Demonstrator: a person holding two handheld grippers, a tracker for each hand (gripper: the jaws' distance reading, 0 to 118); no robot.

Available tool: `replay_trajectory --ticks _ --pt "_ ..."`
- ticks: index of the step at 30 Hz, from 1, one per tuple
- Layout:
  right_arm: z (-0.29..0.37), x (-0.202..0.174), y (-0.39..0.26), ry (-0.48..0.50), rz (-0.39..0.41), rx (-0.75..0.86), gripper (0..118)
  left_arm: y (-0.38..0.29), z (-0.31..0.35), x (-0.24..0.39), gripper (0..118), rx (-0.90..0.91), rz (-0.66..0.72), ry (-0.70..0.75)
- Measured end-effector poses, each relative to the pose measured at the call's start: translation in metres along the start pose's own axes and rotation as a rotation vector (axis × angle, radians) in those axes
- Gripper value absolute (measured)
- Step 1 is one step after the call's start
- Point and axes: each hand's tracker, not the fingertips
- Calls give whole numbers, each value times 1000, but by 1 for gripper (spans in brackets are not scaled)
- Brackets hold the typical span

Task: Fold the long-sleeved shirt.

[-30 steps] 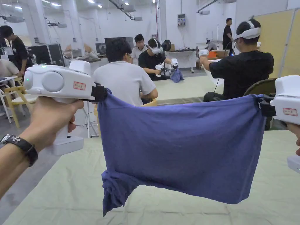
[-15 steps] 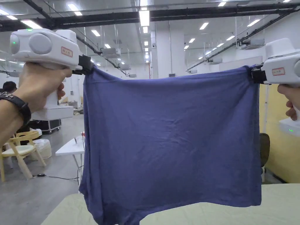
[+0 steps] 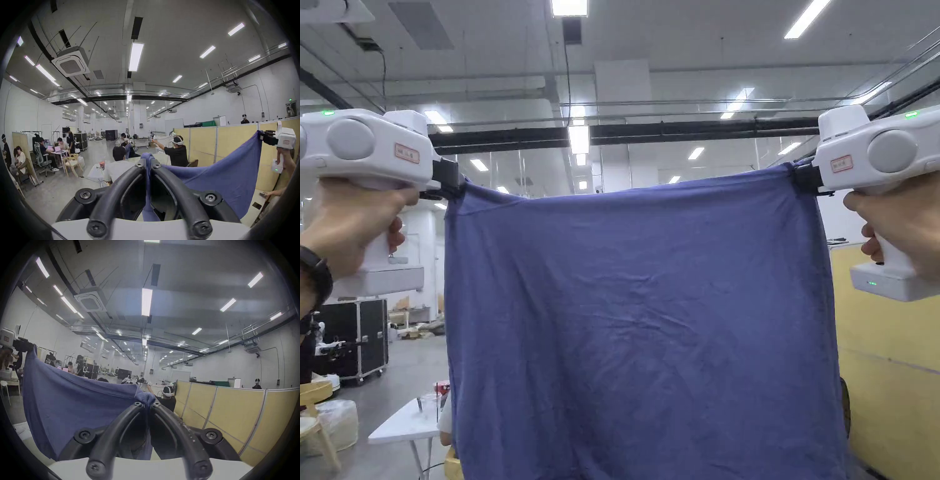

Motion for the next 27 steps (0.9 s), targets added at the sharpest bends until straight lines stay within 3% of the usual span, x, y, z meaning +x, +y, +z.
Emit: replay_trajectory --ticks 12,21,27 --pt "-46 -11 -2 -5 11 -30 7 -18 -36 -14 3 11 17 35" --pt "-117 -21 -5 9 -8 -45 7 -20 -91 -37 3 5 14 64" --pt "-179 -29 -8 2 39 -54 7 -21 -142 -44 3 -9 -14 85"
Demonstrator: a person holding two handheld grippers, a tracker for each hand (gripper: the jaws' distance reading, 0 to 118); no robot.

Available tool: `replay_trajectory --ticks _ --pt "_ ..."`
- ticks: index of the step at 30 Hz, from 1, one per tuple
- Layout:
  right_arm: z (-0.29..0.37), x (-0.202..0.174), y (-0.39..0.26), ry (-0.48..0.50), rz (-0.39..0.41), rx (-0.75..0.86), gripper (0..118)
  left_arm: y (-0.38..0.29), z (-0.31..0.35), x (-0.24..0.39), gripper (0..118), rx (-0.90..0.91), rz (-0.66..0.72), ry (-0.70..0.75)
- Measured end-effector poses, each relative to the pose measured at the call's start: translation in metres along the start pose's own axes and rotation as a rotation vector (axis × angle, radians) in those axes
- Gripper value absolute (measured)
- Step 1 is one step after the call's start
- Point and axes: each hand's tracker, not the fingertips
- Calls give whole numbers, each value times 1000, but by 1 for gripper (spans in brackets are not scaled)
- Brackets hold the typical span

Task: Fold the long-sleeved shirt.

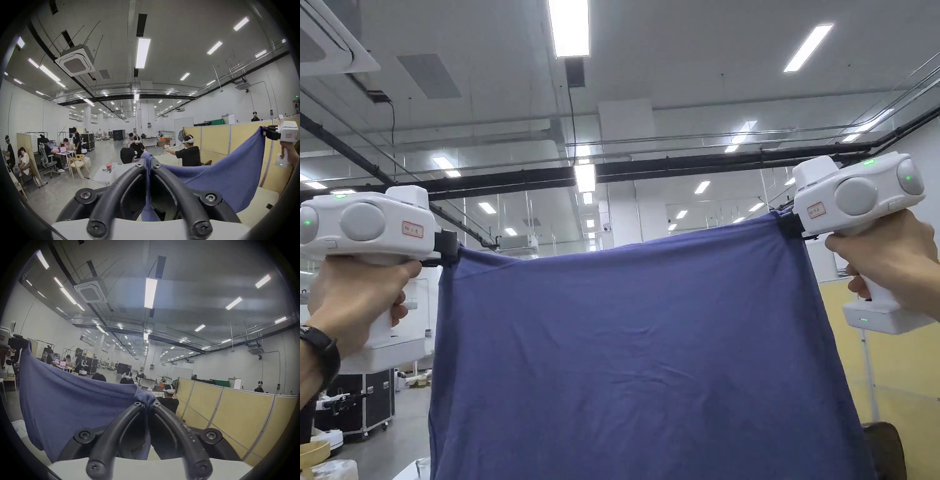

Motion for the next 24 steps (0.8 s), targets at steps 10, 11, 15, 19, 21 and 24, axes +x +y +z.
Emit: replay_trajectory --ticks 10,11,15,19,21,24 --pt "-110 -9 -25 1 4 -29 7 -32 -98 -12 3 -6 7 14" --pt "-120 -12 -30 -1 8 -34 7 -36 -107 -13 3 -14 13 18" --pt "-154 -15 -46 8 -19 -46 7 -52 -135 -20 3 -25 16 16" --pt "-179 -23 -62 8 -35 -54 7 -69 -154 -24 3 -29 18 24" --pt "-189 -29 -76 7 -19 -68 7 -79 -161 -25 3 -32 23 25" --pt "-204 -38 -104 20 -31 -95 7 -100 -169 -26 3 -45 33 27"
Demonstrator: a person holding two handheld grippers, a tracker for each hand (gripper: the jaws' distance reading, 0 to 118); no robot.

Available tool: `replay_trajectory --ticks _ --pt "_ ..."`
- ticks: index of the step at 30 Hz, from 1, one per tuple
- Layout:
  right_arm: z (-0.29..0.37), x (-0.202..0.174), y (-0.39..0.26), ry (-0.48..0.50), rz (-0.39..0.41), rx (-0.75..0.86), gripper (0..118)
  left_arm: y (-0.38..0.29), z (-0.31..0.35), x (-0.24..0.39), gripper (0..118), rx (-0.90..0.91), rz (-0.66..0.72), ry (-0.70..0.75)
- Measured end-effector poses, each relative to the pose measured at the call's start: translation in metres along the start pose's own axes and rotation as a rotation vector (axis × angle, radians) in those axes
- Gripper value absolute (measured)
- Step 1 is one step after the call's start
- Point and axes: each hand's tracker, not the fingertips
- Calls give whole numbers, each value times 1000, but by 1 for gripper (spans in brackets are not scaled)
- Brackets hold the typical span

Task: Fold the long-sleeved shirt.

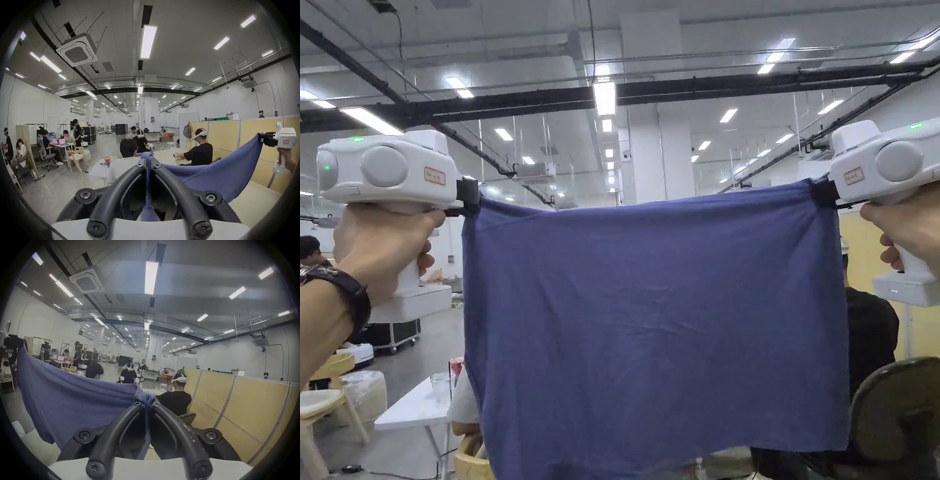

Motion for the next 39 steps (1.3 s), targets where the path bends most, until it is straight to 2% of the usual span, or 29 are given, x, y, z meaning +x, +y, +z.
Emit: replay_trajectory --ticks 7,11,13,18,22,25,27,30,33,37,39 --pt "-14 -18 -93 30 -40 -106 7 -89 -3 2 3 -153 2 -11" --pt "6 -20 -140 64 -86 -172 7 -134 14 2 3 -213 67 -34" --pt "17 -21 -162 78 -64 -222 7 -155 30 2 3 -242 72 -40" --pt "68 -32 -213 111 -54 -299 7 -200 76 7 3 -302 100 -54" --pt "111 -39 -261 126 -87 -360 7 -240 123 13 3 -344 132 -68" --pt "143 -47 -297 159 -49 -428 7 -274 163 12 3 -393 182 -77" --pt "168 -51 -319 174 -59 -455 7 -299 191 9 3 -411 223 -92" --pt "211 -53 -357 211 -112 -484 7 -337 233 12 3 -466 214 -85" --pt "257 -57 -398 221 -138 -527 7 -376 280 18 3 -502 292 -98" --pt "320 -60 -454 238 -199 -587 7 -423 344 33 3 -582 273 -130" --pt "346 -61 -477 243 -195 -615 7 -445 378 40 3 -576 292 -109"
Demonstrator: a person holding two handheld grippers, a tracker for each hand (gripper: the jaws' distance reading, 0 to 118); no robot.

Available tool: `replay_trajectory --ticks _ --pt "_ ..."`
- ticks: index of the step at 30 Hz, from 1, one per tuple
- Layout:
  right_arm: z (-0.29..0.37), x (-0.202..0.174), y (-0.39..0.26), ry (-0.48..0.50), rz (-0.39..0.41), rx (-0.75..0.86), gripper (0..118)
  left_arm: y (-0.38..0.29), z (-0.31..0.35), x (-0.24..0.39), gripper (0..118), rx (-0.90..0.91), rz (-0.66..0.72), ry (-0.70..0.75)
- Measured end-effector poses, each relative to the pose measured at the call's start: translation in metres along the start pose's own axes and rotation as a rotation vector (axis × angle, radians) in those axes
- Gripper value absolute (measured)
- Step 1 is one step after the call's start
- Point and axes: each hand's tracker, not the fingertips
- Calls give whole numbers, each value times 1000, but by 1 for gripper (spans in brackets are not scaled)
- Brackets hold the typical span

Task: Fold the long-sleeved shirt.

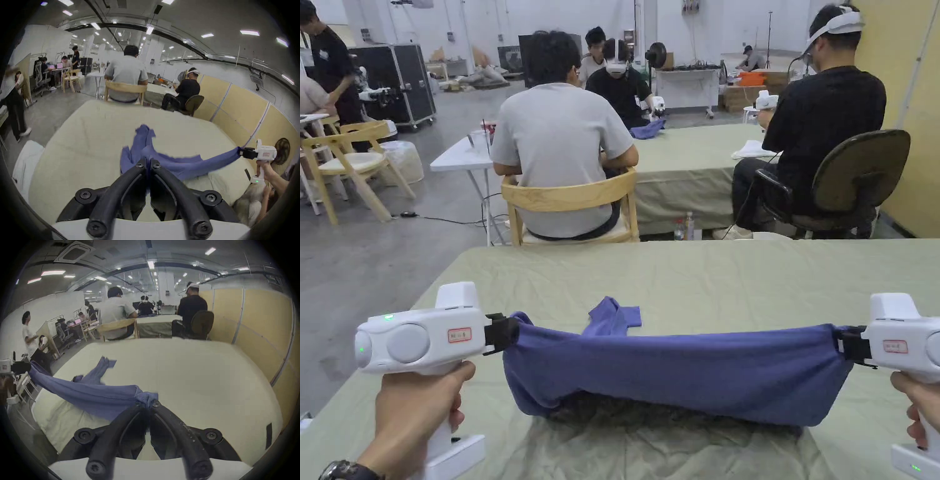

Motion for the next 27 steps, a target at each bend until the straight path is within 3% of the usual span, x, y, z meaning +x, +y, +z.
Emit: replay_trajectory --ticks 4,9,13,18,27 --pt "20 -1 -61 25 -7 -59 7 -72 26 5 3 -99 -26 -10" --pt "34 0 -112 46 31 -147 7 -137 39 -10 3 -150 31 -1" --pt "44 -5 -139 56 10 -198 7 -177 42 -19 3 -222 75 -12" --pt "37 5 -167 65 66 -289 7 -214 50 -20 3 -305 83 -10" --pt "24 9 -193 64 59 -374 7 -251 46 -26 6 -422 87 23"
